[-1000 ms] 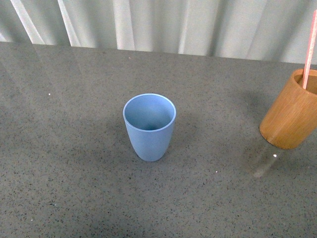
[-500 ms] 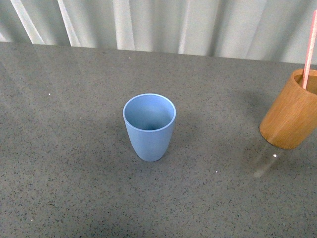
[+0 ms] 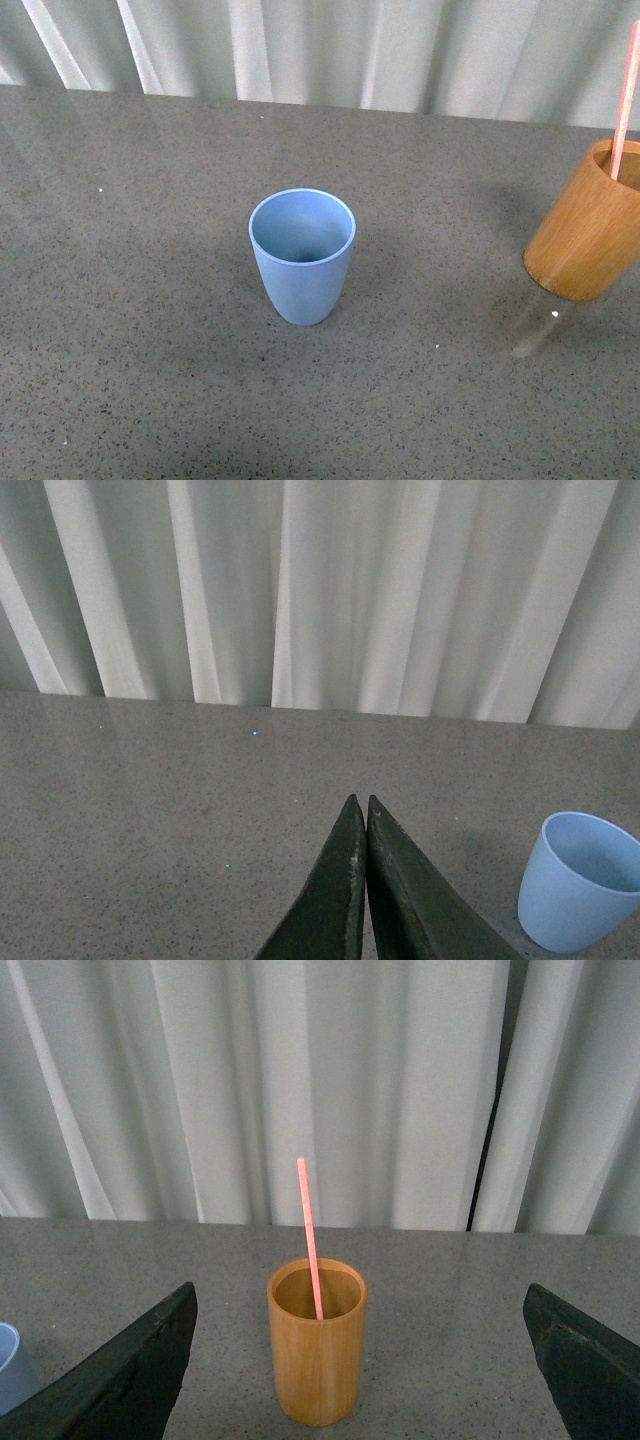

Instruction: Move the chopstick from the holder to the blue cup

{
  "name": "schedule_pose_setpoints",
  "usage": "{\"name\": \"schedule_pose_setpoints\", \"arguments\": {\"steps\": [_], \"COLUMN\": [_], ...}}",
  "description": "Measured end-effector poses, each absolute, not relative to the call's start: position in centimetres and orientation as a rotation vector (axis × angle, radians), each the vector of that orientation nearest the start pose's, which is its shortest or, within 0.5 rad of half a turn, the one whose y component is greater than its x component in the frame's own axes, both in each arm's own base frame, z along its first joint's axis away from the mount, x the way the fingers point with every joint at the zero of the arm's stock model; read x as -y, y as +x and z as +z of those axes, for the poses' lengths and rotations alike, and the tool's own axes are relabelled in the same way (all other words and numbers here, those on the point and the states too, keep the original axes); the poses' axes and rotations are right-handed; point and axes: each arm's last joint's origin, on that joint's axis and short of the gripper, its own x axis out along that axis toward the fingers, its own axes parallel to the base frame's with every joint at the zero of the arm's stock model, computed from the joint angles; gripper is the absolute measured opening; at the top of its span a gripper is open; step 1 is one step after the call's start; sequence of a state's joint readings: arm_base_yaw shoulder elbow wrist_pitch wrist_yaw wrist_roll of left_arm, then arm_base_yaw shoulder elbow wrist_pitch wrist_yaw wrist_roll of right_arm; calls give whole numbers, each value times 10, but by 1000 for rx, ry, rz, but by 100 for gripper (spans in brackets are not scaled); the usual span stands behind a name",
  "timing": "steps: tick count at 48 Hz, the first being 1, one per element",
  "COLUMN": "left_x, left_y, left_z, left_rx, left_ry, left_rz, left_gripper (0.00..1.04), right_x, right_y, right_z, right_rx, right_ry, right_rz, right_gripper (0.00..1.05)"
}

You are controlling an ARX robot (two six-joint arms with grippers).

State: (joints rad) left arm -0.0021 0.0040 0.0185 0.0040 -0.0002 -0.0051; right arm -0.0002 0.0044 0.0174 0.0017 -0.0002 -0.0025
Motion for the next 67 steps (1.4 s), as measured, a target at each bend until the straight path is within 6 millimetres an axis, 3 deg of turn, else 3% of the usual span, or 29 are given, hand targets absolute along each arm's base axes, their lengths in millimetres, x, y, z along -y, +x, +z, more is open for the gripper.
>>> {"name": "schedule_pose_setpoints", "arguments": {"steps": [9,32,36,40,45,57,67], "left_x": [0,0,0,0,0,0,0], "left_y": [97,97,97,97,97,97,97], "left_z": [170,170,170,170,170,170,170], "left_rx": [15,16,16,17,17,18,18], "left_ry": [-5,-5,-5,-4,-4,-4,-4], "left_rz": [-2,-2,1,-2,-2,-2,-2], "left_gripper": [7,87,99,97,98,98,98], "right_x": [0,0,0,-2,-2,-1,-1], "right_y": [97,97,98,110,131,195,232], "right_z": [169,169,169,167,164,150,141], "right_rx": [15,14,-136,-295,-360,-312,-227], "right_ry": [-2,-2,17,61,80,23,-66], "right_rz": [0,2,126,268,293,238,195], "right_gripper": [95,95,95,95,95,95,95]}}
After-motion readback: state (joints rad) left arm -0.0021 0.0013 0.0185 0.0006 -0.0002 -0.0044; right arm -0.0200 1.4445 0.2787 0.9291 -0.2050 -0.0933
